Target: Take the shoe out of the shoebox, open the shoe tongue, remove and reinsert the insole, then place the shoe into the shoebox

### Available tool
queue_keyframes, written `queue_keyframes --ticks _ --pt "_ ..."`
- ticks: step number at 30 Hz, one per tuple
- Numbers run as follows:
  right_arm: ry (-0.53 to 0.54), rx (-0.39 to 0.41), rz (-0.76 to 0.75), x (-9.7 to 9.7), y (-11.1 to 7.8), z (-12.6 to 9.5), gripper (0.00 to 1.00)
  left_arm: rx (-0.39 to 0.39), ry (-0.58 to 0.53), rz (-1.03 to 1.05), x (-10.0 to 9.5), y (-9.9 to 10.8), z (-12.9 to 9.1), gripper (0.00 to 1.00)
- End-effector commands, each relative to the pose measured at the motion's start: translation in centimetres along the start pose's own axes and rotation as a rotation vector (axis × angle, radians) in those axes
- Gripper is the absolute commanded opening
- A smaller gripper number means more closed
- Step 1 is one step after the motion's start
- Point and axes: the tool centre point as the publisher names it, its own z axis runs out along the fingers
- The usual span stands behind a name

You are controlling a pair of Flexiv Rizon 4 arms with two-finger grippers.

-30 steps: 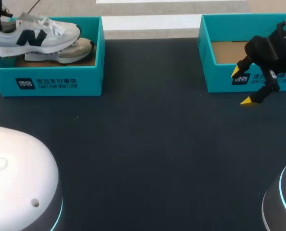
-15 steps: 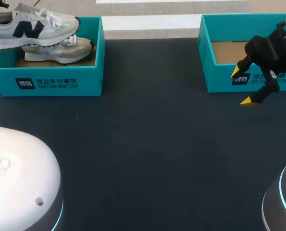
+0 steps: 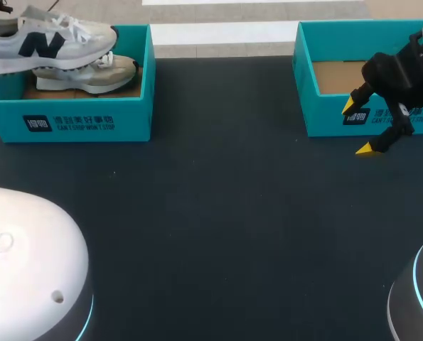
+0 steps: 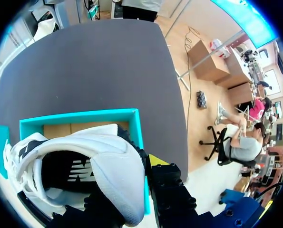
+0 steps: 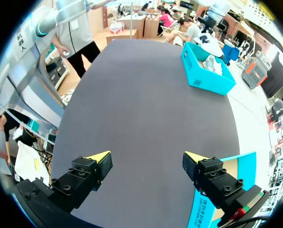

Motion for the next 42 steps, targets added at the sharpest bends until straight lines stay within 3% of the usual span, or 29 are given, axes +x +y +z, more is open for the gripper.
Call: queue_keyframes --ticks 1,7,15,20,35,42 --pt "0.002 0.003 0.001 -0.1 0.1 0.1 1.00 -0.031 0.016 0.006 -1.3 -3.4 -0.7 0.00" --pt "0.002 0.003 0.001 -0.1 0.1 0.1 1.00 -0.027 0.044 -0.040 -3.7 -6.2 -1.6 0.00" --pt "0.002 0.003 0.001 -0.1 0.1 0.1 1.00 0.005 -0.031 -0.056 -5.3 -9.4 -3.4 0.00" --pt "0.002 0.003 0.001 -0.1 0.1 0.1 1.00 0.026 -0.064 -0.040 -5.8 -10.6 -3.7 0.00" --pt "0.002 0.003 0.001 -0.1 0.1 0.1 1.00 0.026 -0.064 -0.040 -5.8 -10.6 -3.7 0.00" --pt "0.002 0.003 0.001 -0.1 0.1 0.1 1.00 0.051 -0.043 -0.031 -9.0 -14.6 -3.5 0.00"
